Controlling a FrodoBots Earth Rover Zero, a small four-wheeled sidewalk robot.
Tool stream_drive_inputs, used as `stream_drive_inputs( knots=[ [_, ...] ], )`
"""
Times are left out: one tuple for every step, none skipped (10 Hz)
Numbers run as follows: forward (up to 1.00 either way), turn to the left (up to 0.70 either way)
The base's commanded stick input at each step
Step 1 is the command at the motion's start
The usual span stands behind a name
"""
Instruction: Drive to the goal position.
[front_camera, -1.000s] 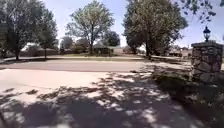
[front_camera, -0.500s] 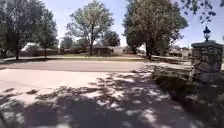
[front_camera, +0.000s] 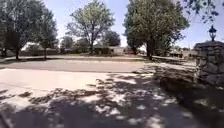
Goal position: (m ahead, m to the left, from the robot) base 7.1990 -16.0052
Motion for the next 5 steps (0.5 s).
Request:
stream_drive_inputs(
  knots=[
    [0.70, 0.00],
    [0.70, 0.00],
    [0.70, 0.00],
    [0.70, 0.00],
    [0.70, 0.00]
  ],
)
